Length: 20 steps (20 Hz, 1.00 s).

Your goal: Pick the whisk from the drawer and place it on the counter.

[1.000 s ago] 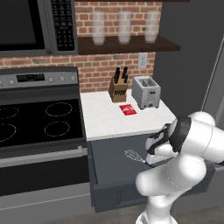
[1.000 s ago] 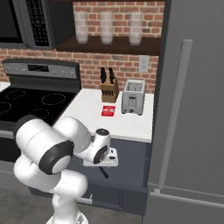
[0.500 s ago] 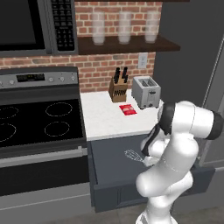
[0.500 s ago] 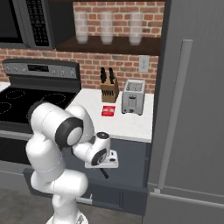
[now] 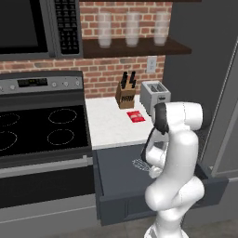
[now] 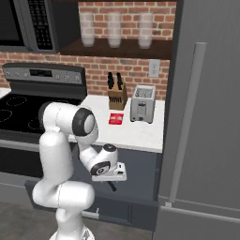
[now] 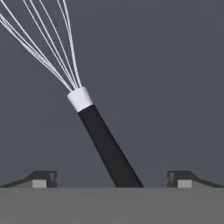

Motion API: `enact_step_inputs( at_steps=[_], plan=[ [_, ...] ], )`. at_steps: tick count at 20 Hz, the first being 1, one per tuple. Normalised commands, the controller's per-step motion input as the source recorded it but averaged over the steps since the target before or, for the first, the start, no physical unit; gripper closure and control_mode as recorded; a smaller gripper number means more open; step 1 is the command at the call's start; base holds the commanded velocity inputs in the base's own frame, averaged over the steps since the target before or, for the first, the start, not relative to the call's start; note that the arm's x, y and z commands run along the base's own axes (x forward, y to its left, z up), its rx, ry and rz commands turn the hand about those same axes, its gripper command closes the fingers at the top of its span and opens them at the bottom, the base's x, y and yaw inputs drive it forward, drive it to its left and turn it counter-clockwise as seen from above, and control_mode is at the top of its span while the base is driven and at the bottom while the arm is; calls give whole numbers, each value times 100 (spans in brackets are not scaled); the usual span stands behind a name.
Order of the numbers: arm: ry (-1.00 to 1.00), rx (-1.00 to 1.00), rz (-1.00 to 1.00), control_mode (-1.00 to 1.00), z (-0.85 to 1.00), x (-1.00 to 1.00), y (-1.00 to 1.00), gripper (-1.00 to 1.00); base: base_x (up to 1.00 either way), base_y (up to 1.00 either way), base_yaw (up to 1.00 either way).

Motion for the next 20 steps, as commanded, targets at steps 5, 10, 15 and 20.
enact_step_inputs(
  at_steps=[5, 10, 15, 20],
  plan=[
    [0, 0, 0, -100, -37, 30, 0, 100, 0, 0, 0],
    [0, 0, 2, -100, -55, 2, 0, 100, 0, 0, 0],
    [-3, 0, 9, -100, -26, -32, 0, 100, 0, 0, 0],
    [0, 0, 17, -100, 1, -55, 0, 100, 0, 0, 0]
  ],
)
